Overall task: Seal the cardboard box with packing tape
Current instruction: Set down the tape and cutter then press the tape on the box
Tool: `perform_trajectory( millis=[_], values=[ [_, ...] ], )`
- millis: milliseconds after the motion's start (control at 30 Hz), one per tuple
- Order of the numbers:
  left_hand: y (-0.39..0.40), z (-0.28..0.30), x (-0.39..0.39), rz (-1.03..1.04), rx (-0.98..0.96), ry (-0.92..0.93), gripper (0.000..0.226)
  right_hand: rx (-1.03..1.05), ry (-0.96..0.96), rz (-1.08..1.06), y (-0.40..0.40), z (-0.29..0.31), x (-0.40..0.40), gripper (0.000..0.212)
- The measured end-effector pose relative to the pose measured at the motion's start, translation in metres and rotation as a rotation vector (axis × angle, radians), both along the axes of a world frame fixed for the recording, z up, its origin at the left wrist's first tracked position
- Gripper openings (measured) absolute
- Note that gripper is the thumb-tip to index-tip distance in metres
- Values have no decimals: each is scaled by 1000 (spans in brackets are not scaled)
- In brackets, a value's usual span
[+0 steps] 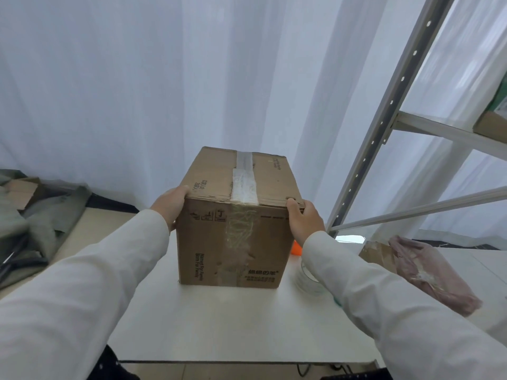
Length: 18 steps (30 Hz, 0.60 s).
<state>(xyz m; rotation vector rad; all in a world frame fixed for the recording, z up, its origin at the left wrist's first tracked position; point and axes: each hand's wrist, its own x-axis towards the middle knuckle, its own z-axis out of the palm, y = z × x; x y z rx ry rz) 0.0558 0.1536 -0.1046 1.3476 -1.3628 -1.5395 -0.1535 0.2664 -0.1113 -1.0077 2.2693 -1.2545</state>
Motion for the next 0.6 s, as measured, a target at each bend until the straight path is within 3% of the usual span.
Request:
perform_trajectory(
  millis=[333,467,533,600],
  values=[
    [0,-9,2,-3,-53,-66,38,38,21,-53,7,-7,4,53],
    [7,11,1,200,-286,-185,56,-71,33,-185,6,13,6,58],
    [23,48,-1,367,-507,74,53,-311,-56,-298,5,50,9,51],
    [48,94,4,368,-701,471,46,-672,-283,-251,16,108,8,30]
  ],
)
